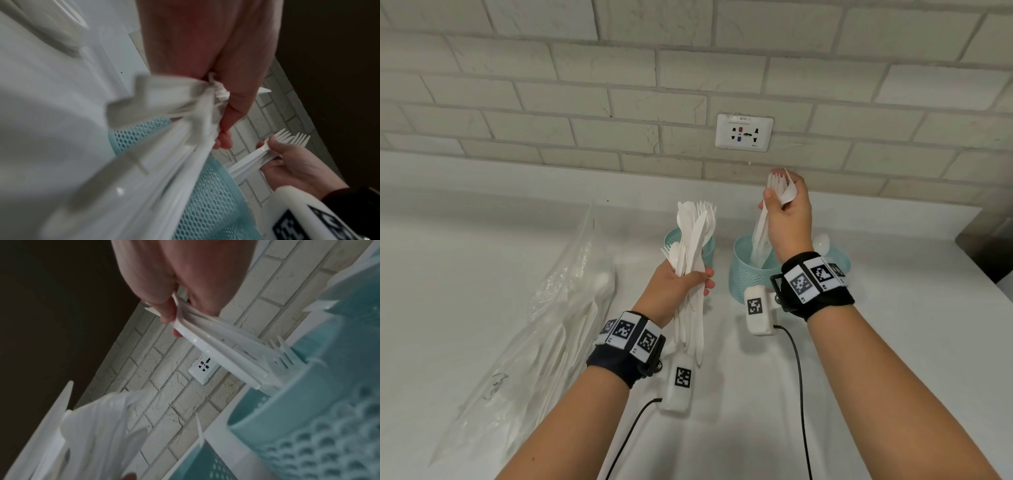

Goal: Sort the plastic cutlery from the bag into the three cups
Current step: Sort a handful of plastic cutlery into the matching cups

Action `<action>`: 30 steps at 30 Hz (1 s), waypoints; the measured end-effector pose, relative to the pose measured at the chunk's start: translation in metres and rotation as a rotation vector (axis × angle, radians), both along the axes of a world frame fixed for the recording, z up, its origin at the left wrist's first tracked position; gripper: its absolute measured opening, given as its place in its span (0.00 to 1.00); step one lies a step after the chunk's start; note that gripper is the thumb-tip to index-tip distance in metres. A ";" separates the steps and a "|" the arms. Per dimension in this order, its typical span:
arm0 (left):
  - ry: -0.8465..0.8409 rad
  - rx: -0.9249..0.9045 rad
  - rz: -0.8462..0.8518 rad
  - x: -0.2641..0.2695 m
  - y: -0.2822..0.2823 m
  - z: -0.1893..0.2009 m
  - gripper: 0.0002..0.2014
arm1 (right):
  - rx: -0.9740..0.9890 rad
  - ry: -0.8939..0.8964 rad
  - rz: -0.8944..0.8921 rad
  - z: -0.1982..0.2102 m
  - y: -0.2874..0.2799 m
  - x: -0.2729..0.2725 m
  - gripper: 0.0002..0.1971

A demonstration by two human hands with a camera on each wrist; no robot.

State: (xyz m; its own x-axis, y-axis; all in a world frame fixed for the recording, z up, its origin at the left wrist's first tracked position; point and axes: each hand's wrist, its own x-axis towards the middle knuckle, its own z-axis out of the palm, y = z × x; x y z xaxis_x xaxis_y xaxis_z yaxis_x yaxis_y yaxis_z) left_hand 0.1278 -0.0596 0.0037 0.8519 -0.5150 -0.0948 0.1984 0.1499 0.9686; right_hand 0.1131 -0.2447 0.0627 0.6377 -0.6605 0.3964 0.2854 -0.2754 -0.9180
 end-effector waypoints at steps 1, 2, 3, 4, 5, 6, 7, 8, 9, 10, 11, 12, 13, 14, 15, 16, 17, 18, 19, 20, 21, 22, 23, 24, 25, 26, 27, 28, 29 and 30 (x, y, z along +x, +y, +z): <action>0.006 -0.013 -0.007 0.000 0.000 0.000 0.14 | 0.003 0.024 0.014 -0.003 0.001 0.000 0.14; 0.015 -0.028 -0.017 0.000 0.000 0.000 0.14 | 0.007 0.058 0.023 -0.008 0.003 0.001 0.14; 0.025 -0.043 -0.029 0.000 0.000 0.001 0.14 | 0.009 0.091 0.035 -0.013 0.005 0.001 0.15; 0.035 -0.056 -0.043 0.000 0.000 0.002 0.14 | 0.002 0.123 0.043 -0.019 0.006 0.001 0.15; 0.042 -0.064 -0.060 -0.001 0.000 0.003 0.13 | -0.019 0.159 0.046 -0.025 0.007 0.000 0.16; 0.047 -0.069 -0.077 -0.001 0.000 0.003 0.13 | -0.052 0.198 0.044 -0.030 0.008 -0.001 0.16; 0.051 -0.071 -0.093 -0.002 0.000 0.004 0.12 | -0.090 0.237 0.041 -0.035 0.007 -0.001 0.17; 0.054 -0.074 -0.104 -0.003 -0.001 0.004 0.12 | -0.130 0.268 0.040 -0.039 0.007 -0.002 0.17; 0.058 -0.080 -0.109 -0.003 -0.001 0.004 0.11 | -0.167 0.291 0.038 -0.042 0.006 -0.003 0.18; 0.062 -0.088 -0.107 -0.003 -0.002 0.004 0.11 | -0.196 0.307 0.037 -0.045 0.005 -0.004 0.19; 0.066 -0.096 -0.102 -0.003 -0.002 0.004 0.11 | -0.213 0.315 0.041 -0.046 0.004 -0.005 0.20; 0.066 -0.104 -0.096 -0.004 -0.003 0.005 0.10 | -0.225 0.321 0.053 -0.046 0.004 -0.006 0.22; 0.065 -0.114 -0.093 -0.004 -0.003 0.005 0.10 | -0.240 0.326 0.068 -0.046 0.005 -0.008 0.24; 0.065 -0.125 -0.094 -0.004 -0.004 0.006 0.10 | -0.263 0.328 0.074 -0.045 0.005 -0.009 0.26; 0.065 -0.135 -0.095 -0.004 -0.004 0.006 0.09 | -0.294 0.320 0.067 -0.045 0.007 -0.010 0.28; 0.065 -0.142 -0.096 -0.004 -0.004 0.006 0.09 | -0.334 0.295 0.048 -0.043 0.008 -0.012 0.29; 0.066 -0.144 -0.093 -0.005 -0.005 0.007 0.09 | -0.380 0.259 0.026 -0.041 0.010 -0.013 0.29; 0.065 -0.144 -0.088 -0.005 -0.006 0.007 0.09 | -0.424 0.222 0.013 -0.039 0.013 -0.014 0.30; 0.065 -0.144 -0.085 -0.005 -0.006 0.008 0.09 | -0.452 0.195 0.016 -0.035 0.017 -0.016 0.29; 0.063 -0.146 -0.083 -0.005 -0.007 0.008 0.10 | -0.466 0.173 0.026 -0.031 0.021 -0.018 0.28; 0.056 -0.147 -0.081 -0.005 -0.007 0.009 0.10 | -0.474 0.156 0.033 -0.028 0.025 -0.021 0.26; 0.047 -0.149 -0.078 -0.005 -0.008 0.009 0.10 | -0.478 0.149 0.036 -0.025 0.029 -0.023 0.23; 0.037 -0.150 -0.076 -0.005 -0.008 0.010 0.10 | -0.470 0.167 0.050 -0.024 0.032 -0.025 0.17; 0.030 -0.155 -0.076 -0.004 -0.007 0.011 0.10 | -0.438 0.216 0.100 -0.023 0.034 -0.027 0.12; 0.022 -0.159 -0.080 -0.004 -0.007 0.011 0.10 | -0.381 0.291 0.185 -0.023 0.037 -0.028 0.08; 0.009 -0.159 -0.086 -0.004 -0.006 0.012 0.10 | -0.311 0.365 0.284 -0.023 0.040 -0.030 0.06; -0.006 -0.154 -0.093 -0.004 -0.006 0.012 0.10 | -0.249 0.414 0.361 -0.024 0.041 -0.031 0.06; -0.017 -0.146 -0.101 -0.005 -0.005 0.012 0.11 | -0.208 0.432 0.401 -0.024 0.041 -0.031 0.06; -0.026 -0.141 -0.108 -0.006 -0.005 0.013 0.10 | -0.192 0.436 0.410 -0.024 0.040 -0.031 0.06; -0.033 -0.137 -0.112 -0.006 -0.005 0.013 0.10 | -0.194 0.443 0.400 -0.023 0.039 -0.031 0.07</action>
State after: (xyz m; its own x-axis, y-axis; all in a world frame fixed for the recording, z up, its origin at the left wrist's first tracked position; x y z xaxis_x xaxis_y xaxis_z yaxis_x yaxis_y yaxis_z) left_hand 0.1218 -0.0650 0.0162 0.7899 -0.6131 0.0095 0.1901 0.2596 0.9468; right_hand 0.0820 -0.2061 0.0393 0.9520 -0.2790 0.1261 0.0044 -0.3993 -0.9168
